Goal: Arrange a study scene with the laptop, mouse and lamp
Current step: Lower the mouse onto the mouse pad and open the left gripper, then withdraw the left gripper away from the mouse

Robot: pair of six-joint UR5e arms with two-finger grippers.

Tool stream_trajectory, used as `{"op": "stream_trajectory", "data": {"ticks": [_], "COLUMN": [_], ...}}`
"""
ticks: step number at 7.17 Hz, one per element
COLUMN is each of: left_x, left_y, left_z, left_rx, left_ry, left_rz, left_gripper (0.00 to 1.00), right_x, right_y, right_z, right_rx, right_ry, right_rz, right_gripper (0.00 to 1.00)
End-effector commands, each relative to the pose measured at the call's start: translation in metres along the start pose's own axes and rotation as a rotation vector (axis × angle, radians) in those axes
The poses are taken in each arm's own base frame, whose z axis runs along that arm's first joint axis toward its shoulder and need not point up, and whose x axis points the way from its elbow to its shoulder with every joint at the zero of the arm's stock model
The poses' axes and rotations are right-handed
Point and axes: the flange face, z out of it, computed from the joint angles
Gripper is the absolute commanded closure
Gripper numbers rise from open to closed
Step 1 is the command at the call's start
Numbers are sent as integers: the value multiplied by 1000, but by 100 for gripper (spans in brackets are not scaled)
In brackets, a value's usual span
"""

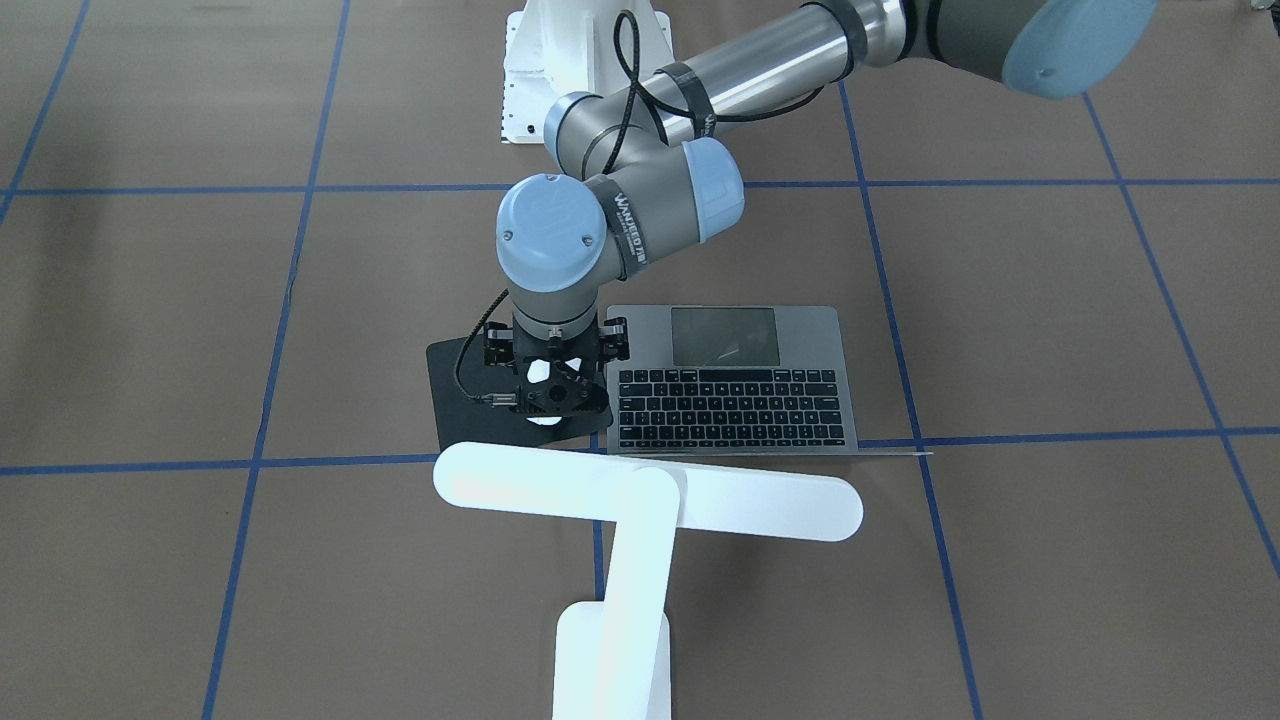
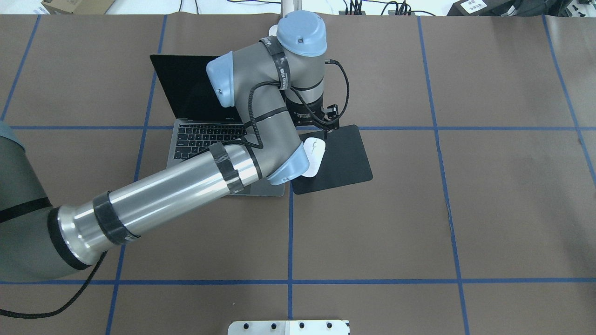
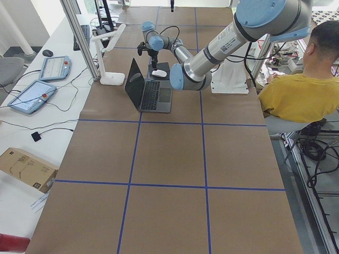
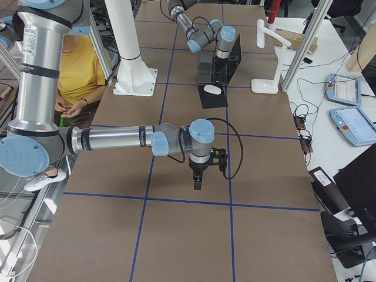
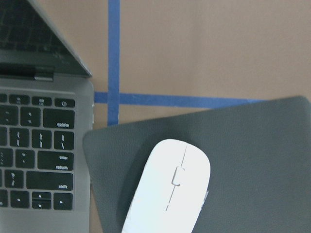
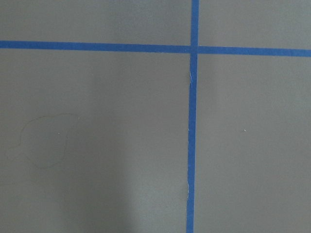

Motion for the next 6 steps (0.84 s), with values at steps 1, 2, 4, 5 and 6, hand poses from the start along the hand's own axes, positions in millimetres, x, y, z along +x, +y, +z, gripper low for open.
{"op": "stream_trajectory", "data": {"ticks": [1,2,4,5,6], "left_x": [-102,-159,-282,-321,-380], "left_y": [-9,-9,3,-3,-13], "left_z": [-31,-49,-101,-123,-143], "left_rx": [14,25,47,54,58], "left_ry": [56,63,26,-13,-50], "left_rz": [60,87,194,252,295], "left_gripper": [0,0,0,0,0], "right_x": [-1,-2,-1,-2,-1], "right_y": [-1,-2,-2,-2,-3], "right_z": [-1,-2,-2,-2,-5], "right_rx": [3,5,6,5,14], "right_ry": [0,-2,2,1,0], "right_rz": [-2,-6,-7,-7,-14], "right_gripper": [0,0,0,0,0]}}
